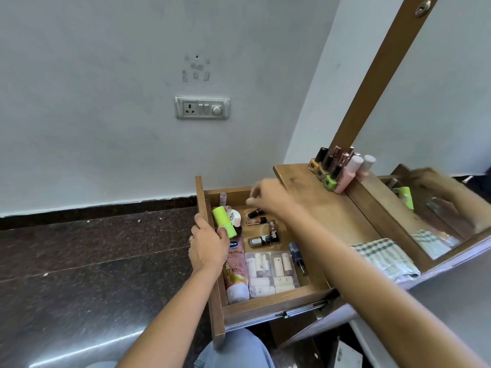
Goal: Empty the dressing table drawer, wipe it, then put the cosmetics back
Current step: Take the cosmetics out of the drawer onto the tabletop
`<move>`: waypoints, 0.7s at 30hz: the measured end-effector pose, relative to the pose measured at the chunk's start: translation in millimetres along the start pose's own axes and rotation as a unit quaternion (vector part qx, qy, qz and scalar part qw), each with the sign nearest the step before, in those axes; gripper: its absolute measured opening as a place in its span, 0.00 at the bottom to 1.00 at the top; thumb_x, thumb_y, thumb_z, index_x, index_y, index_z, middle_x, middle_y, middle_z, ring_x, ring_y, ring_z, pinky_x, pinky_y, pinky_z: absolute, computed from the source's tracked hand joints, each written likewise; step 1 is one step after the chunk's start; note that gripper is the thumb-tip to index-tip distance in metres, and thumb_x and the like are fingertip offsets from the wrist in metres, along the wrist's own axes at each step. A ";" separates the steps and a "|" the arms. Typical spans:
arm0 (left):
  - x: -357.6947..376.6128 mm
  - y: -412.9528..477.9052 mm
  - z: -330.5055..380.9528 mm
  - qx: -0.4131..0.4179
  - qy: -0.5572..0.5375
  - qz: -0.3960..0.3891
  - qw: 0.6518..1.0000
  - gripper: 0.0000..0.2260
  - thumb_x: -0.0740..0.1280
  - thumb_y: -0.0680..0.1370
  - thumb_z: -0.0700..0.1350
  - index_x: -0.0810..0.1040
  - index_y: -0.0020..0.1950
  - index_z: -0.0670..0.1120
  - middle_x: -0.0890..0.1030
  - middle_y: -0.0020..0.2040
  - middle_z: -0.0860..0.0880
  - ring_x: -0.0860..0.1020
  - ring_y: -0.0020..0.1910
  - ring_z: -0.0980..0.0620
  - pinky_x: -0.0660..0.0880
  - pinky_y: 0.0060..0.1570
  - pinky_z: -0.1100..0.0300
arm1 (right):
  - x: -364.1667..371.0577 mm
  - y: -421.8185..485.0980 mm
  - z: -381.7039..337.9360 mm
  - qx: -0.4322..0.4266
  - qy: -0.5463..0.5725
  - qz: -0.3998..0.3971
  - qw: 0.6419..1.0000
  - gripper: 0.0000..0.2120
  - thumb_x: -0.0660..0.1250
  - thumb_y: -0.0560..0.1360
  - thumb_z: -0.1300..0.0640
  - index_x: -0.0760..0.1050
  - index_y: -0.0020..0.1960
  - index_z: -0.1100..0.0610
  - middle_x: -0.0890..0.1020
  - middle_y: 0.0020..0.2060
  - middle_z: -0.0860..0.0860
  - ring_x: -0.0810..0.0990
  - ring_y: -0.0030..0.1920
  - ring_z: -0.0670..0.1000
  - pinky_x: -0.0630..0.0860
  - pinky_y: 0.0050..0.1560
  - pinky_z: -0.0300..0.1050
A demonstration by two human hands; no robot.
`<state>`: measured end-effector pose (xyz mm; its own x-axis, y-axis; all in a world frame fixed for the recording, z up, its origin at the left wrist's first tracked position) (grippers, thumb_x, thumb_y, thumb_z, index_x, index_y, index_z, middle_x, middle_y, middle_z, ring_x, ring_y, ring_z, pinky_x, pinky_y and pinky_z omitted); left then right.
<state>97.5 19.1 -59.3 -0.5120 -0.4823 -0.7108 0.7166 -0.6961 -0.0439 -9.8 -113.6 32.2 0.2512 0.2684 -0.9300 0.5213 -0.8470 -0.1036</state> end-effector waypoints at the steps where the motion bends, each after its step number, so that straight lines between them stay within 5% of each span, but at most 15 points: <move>1: -0.3 -0.2 0.4 -0.001 -0.003 -0.001 1.000 0.27 0.62 0.79 0.50 0.57 0.73 0.42 0.74 0.61 0.39 0.77 0.55 0.40 0.76 0.46 0.47 | 17.9 -0.1 -7.3 -0.003 0.023 -0.017 1.000 0.10 0.71 0.72 0.53 0.81 0.48 0.59 0.84 0.44 0.53 0.82 0.43 0.51 0.80 0.48 0.48; 8: -4.1 -2.3 3.5 -0.011 -0.006 -0.003 1.000 0.25 0.56 0.81 0.52 0.56 0.75 0.42 0.72 0.64 0.38 0.75 0.59 0.38 0.74 0.49 0.46 | 82.4 4.4 -22.4 0.019 -0.064 -0.030 0.997 0.25 0.66 0.73 0.40 0.76 0.58 0.59 0.80 0.54 0.56 0.71 0.60 0.58 0.69 0.58 0.51; 12: -3.8 -2.5 4.7 -0.017 -0.004 0.000 1.000 0.25 0.55 0.82 0.53 0.56 0.75 0.42 0.72 0.65 0.38 0.75 0.58 0.39 0.75 0.49 0.46 | 96.2 6.9 -25.7 0.056 -0.069 -0.030 0.996 0.23 0.63 0.76 0.42 0.74 0.61 0.59 0.79 0.57 0.58 0.67 0.65 0.61 0.69 0.60 0.53; 21: -4.5 -2.5 4.7 -0.014 -0.008 0.003 1.000 0.24 0.54 0.82 0.53 0.57 0.75 0.42 0.73 0.64 0.38 0.76 0.57 0.39 0.74 0.48 0.47 | 84.1 6.6 -21.5 0.050 0.031 0.049 0.997 0.25 0.71 0.69 0.40 0.79 0.57 0.57 0.77 0.52 0.56 0.68 0.59 0.57 0.68 0.53 0.47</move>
<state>95.8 20.5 -52.7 -0.5160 -0.4949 -0.6992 0.7319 -0.6788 -0.0596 32.3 -86.7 -39.2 0.3480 0.2066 -0.9144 0.4082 -0.9115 -0.0506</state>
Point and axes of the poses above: each hand's wrist, its own y-axis towards the middle knuckle, its own x-axis out of the palm, z = x × y, the point moved 3 cm from there along y, towards the middle knuckle
